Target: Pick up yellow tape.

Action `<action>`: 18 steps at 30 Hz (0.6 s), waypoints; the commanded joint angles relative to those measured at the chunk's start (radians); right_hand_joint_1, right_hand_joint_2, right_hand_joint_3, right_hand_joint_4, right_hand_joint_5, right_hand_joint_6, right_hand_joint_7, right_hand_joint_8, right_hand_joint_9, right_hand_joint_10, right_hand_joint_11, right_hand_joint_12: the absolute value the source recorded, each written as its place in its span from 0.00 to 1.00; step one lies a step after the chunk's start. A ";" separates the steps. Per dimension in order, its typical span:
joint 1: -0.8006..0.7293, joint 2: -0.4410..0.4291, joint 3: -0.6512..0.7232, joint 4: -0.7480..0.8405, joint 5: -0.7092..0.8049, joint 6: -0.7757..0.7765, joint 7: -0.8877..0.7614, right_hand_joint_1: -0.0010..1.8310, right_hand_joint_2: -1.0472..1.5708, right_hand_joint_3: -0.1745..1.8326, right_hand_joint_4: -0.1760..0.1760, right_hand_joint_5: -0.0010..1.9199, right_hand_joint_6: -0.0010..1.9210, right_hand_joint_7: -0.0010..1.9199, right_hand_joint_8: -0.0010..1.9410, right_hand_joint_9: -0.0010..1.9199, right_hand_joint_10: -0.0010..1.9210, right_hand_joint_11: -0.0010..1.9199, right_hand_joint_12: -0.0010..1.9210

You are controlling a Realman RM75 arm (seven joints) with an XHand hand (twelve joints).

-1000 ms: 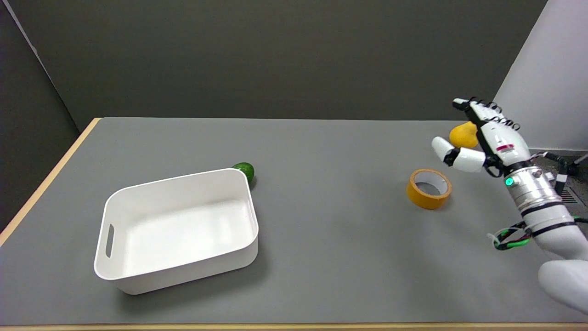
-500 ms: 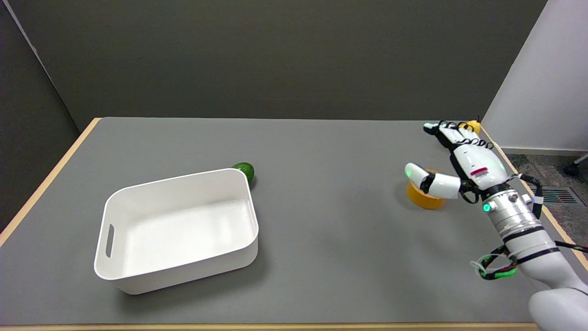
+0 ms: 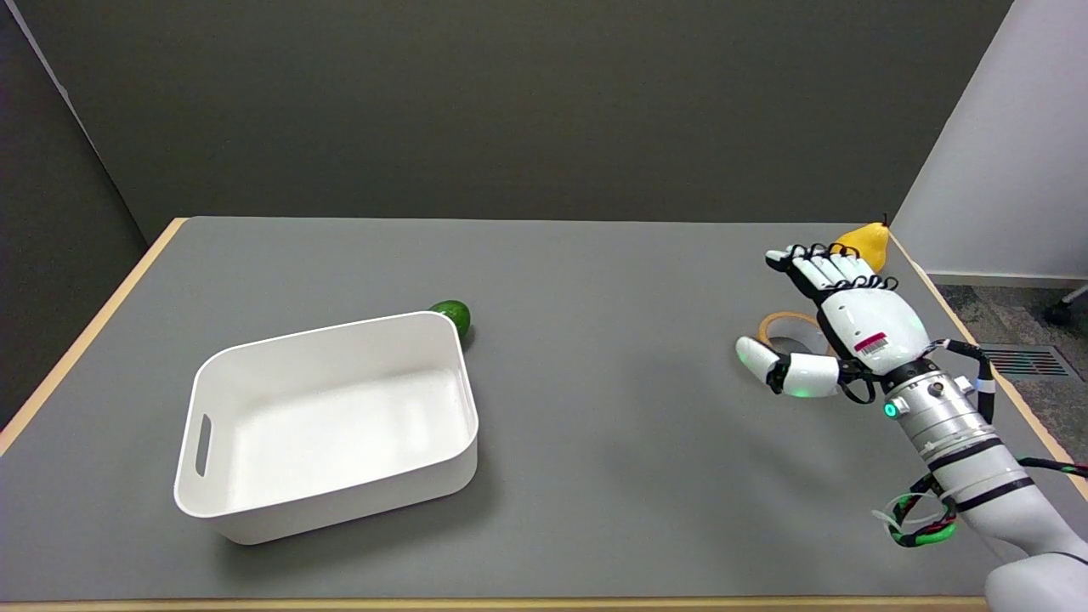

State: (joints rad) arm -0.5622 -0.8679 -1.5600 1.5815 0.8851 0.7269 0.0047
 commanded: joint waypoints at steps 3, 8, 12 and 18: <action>0.118 0.036 -0.020 -0.158 -0.009 -0.029 -0.029 0.12 0.57 0.53 0.59 0.02 0.18 0.03 0.03 0.00 0.15 0.00 0.47; 0.225 0.029 -0.055 -0.251 0.005 -0.104 -0.011 0.12 0.58 0.53 0.62 0.03 0.17 0.02 0.04 0.00 0.13 0.00 0.45; 0.293 0.025 -0.091 -0.328 0.005 -0.137 0.007 0.12 0.58 0.53 0.60 0.03 0.17 0.00 0.06 0.00 0.14 0.00 0.46; 0.303 0.024 -0.110 -0.357 0.005 -0.144 0.034 0.12 0.58 0.53 0.60 0.03 0.17 0.01 0.06 0.00 0.14 0.00 0.46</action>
State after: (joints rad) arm -0.4066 -0.8442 -1.6019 1.3967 0.8794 0.6666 -0.0053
